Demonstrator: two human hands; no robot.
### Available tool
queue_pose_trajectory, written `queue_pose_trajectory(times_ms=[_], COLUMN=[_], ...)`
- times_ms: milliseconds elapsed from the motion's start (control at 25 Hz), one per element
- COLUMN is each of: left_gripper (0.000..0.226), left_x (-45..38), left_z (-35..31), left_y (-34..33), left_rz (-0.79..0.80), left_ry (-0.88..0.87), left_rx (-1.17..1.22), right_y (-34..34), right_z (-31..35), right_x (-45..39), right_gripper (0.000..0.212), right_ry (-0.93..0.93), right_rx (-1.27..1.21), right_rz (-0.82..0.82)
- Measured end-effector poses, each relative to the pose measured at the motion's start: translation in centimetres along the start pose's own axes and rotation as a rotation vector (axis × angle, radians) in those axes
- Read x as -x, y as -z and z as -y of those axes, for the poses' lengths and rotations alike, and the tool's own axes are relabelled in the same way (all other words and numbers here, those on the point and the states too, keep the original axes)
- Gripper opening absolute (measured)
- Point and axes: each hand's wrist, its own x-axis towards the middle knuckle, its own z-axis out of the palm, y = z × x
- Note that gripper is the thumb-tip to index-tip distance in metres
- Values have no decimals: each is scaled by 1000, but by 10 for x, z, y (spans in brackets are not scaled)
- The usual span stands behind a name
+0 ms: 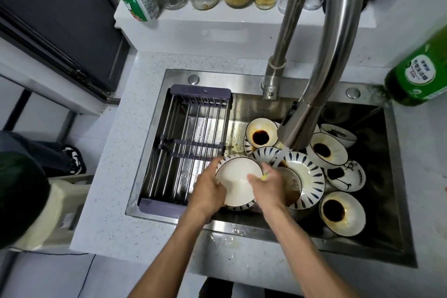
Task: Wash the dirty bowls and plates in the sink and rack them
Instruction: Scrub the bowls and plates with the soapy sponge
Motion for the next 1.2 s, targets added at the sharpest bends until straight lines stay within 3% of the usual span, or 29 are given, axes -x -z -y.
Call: queue_pose_trajectory(times_ms=[120, 200, 280, 360, 440, 480, 560, 680, 760, 840, 960, 1080, 1200], left_gripper=[60, 77, 81, 69, 60, 57, 58, 62, 56, 40, 62, 37, 34], left_x=[4, 9, 6, -3, -3, -1, 1, 1, 2, 5, 6, 9, 6], left_z=[-1, 2, 7, 4, 1, 3, 6, 10, 12, 9, 5, 2, 3], left_y=[0, -4, -7, -7, -8, -10, -13, -15, -19, -24, -36, -47, -45], left_rz=[-121, -12, 91, 44, -7, 2, 31, 25, 23, -2, -56, -42, -67], left_ry=[-76, -89, -64, 139, 329, 392, 469, 425, 376, 371, 409, 338, 270], left_rx=[84, 71, 59, 248, 360, 391, 513, 651, 641, 554, 427, 368, 364], right_y=[7, 10, 15, 27, 39, 44, 51, 49, 49, 57, 69, 59, 44], right_z=[-4, -2, 2, -3, -15, -18, -16, -2, 0, -8, -17, -9, 6], right_x=[4, 5, 1, 1, 9, 11, 6, 2, 0, 0, 15, 11, -1], right_gripper=[26, 22, 27, 28, 18, 15, 13, 14, 15, 21, 32, 34, 35], right_ry=[-15, -94, 171, 618, 1004, 1103, 1115, 844, 704, 835, 1125, 1225, 1094], right_rx=[9, 160, 639, 971, 1028, 1006, 918, 724, 780, 1019, 1095, 998, 1116], right_rz=[9, 31, 3, -166, -262, -271, -250, -141, -68, -153, -163, 137, 340])
